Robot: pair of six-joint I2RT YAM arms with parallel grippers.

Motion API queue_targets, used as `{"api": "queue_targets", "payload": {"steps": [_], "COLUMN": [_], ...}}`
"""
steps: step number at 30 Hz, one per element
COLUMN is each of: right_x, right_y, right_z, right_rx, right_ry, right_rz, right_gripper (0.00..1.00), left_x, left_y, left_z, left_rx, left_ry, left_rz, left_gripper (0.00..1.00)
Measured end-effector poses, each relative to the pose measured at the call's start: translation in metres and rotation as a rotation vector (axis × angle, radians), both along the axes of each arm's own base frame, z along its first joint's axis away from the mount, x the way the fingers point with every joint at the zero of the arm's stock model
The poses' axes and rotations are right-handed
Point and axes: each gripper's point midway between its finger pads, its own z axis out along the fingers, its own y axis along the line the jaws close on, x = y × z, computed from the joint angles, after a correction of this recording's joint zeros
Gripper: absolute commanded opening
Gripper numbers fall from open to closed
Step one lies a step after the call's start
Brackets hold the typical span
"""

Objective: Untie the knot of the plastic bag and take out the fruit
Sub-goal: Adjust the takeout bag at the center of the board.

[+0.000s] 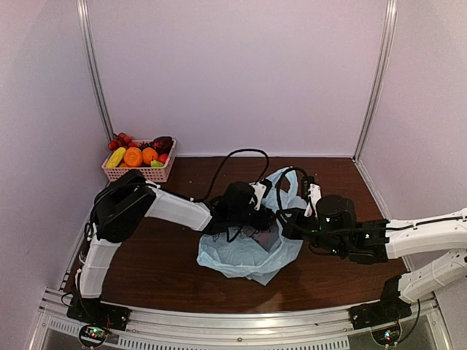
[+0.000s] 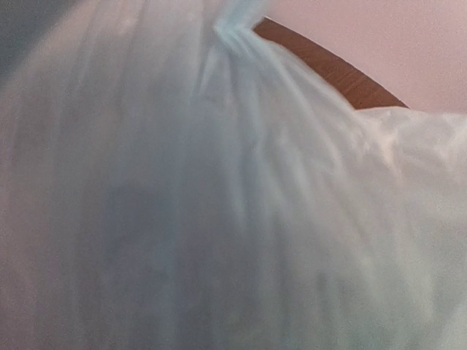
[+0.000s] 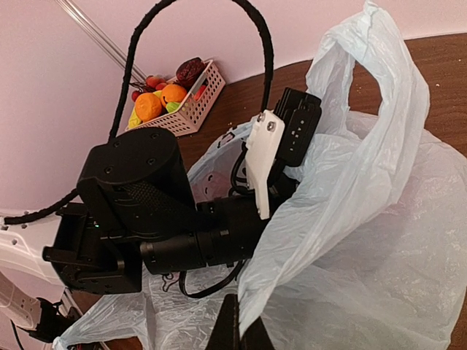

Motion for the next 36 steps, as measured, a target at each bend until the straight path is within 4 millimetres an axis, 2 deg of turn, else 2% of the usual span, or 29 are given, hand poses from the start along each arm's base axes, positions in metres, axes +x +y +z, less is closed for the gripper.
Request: {"api": "queue_targets", "payload": {"steps": [14, 18, 24, 27, 28, 31, 33, 36], "right_x": [0.000, 0.000, 0.001, 0.006, 0.009, 0.019, 0.022, 0.024], "right_y": [0.001, 0.001, -0.002, -0.011, -0.016, -0.031, -0.037, -0.038], "right_z": [-0.002, -0.002, -0.003, -0.008, -0.010, -0.014, -0.015, -0.005], "right_rx": [-0.005, -0.005, -0.015, -0.064, -0.082, -0.146, -0.198, -0.300], "right_ry": [0.003, 0.003, 0.003, 0.017, 0.026, 0.042, 0.035, -0.006], "right_rz": [0.001, 0.001, -0.011, -0.058, -0.083, -0.144, -0.146, -0.100], "right_gripper": [0.00, 0.00, 0.00, 0.19, 0.31, 0.76, 0.97, 0.99], "left_x": [-0.004, -0.011, -0.025, -0.035, -0.039, -0.054, -0.064, -0.075], "left_y": [0.004, 0.013, 0.033, 0.043, 0.047, 0.050, 0.051, 0.054], "left_z": [-0.003, 0.000, 0.020, 0.032, 0.036, 0.053, 0.066, 0.083], "left_rx": [0.013, 0.011, -0.018, -0.032, -0.036, -0.060, -0.084, -0.118], "left_ry": [-0.020, -0.023, -0.028, -0.023, -0.022, -0.021, -0.021, -0.018], "left_rz": [-0.020, -0.023, -0.017, -0.016, -0.017, -0.039, -0.053, -0.065], "left_gripper": [0.29, 0.27, 0.31, 0.34, 0.34, 0.37, 0.39, 0.39]}}
